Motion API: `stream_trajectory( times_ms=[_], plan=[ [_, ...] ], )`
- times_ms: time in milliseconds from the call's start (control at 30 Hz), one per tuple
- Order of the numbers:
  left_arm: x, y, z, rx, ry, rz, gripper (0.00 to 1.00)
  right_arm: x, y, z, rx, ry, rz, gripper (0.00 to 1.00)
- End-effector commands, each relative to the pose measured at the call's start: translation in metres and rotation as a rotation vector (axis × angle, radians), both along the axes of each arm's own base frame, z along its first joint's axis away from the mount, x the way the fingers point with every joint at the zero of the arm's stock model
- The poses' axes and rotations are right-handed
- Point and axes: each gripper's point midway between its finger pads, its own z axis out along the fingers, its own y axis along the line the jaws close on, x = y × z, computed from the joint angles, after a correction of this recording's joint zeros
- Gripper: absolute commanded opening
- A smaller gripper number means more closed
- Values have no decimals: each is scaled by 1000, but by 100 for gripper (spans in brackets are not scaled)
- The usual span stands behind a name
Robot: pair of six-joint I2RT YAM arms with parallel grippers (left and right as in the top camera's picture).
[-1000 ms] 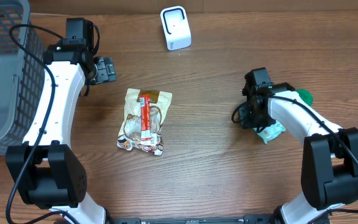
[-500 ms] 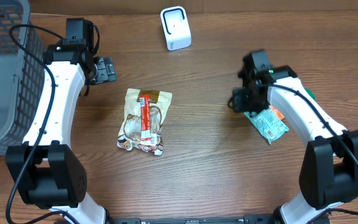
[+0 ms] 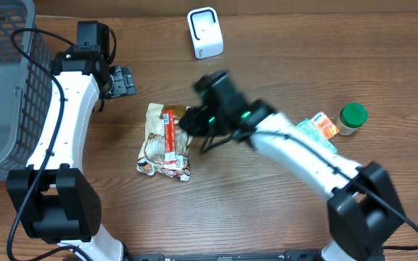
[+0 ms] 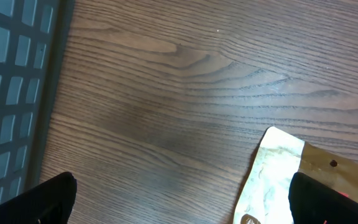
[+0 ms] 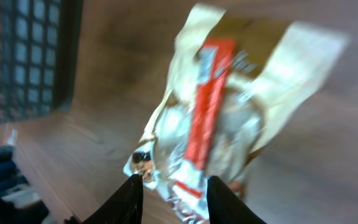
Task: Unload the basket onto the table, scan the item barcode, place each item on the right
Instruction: 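Move the right gripper to the snack bag and grasp the red stick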
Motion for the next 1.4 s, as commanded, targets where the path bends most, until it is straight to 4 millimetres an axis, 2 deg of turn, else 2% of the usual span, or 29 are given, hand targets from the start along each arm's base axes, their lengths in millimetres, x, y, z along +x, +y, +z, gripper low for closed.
stream_trajectory(
  times_ms=[0, 200, 333, 700, 1367],
  plan=[
    [3, 3, 2, 7, -9, 17, 100, -2, 2, -13, -119, -62, -152, 34],
    [3, 3, 2, 7, -9, 17, 100, -17, 31, -8, -135, -175, -155, 34],
    [3, 3, 2, 7, -9, 17, 100, -22, 44, -15, -127, -183, -133, 35],
    [3, 3, 2, 7, -9, 17, 100, -21, 43, -59, -200, -137, -126, 39],
    [3, 3, 2, 7, -9, 17, 100, -25, 36, -103, -285, -84, -115, 39]
  ],
)
